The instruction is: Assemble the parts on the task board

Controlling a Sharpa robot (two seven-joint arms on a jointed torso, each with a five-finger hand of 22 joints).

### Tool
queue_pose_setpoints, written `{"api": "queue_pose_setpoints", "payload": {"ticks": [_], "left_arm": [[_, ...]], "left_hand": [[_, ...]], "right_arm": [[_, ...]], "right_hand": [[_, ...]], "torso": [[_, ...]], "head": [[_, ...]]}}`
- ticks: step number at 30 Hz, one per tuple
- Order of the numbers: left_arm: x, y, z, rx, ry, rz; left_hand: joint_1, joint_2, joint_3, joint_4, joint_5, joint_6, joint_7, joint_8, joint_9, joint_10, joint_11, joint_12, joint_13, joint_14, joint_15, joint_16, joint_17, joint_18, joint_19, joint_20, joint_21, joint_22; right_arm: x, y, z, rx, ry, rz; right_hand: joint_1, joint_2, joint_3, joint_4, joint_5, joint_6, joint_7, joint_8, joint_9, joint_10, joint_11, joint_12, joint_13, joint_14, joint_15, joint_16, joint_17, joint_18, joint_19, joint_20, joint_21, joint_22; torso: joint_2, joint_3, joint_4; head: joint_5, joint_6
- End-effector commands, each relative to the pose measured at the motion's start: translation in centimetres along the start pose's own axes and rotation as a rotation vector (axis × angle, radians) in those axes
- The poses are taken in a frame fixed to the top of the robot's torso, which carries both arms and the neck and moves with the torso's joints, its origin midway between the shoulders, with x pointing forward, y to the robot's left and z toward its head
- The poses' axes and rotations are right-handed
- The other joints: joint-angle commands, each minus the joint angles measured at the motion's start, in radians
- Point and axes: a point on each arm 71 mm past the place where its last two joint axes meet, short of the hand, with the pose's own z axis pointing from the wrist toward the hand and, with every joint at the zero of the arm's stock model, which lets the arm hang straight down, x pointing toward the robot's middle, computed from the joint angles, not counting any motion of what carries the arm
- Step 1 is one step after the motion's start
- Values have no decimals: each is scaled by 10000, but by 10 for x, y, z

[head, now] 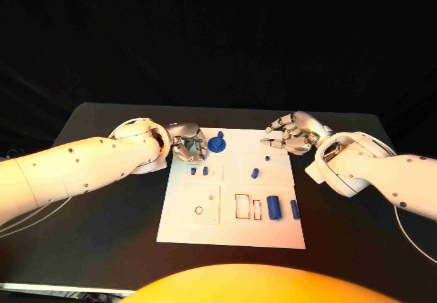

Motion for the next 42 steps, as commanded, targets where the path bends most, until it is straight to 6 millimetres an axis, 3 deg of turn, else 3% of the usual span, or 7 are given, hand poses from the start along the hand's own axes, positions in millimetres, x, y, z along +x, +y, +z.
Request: {"api": "queue_pose_setpoints", "payload": {"ticks": [1, 42], "left_arm": [[3, -3, 1, 105, 247, 62], [10, -4, 7, -5, 431, 414]], "left_hand": [[-1, -16, -1, -42, -18, 15, 56, -38, 14, 85, 2, -42, 16, -44, 55, -17, -14, 61, -19, 25, -13, -16], [-206, 5, -147, -33, -61, 170, -25, -110, 113, 280, -85, -112, 178, 91, -2, 66, 143, 42, 82, 18, 17, 70]], "right_arm": [[0, 1, 0, -118, -18, 8], [0, 0, 0, -98, 1, 5]], "right_hand": [[-40, 83, 63, 9, -20, 27, -22, 55, -14, 3, -31, -11, -16, 569, -72, -60, 675, 100, -34, -29, -18, 1], [-40, 83, 63, 9, -20, 27, -22, 55, -14, 3, -31, -11, -16, 569, -72, -60, 675, 100, -34, -29, -18, 1]], "torso": [[-1, -3, 1], [0, 0, 4]], "head": [[-1, -6], [-28, -21]]}}
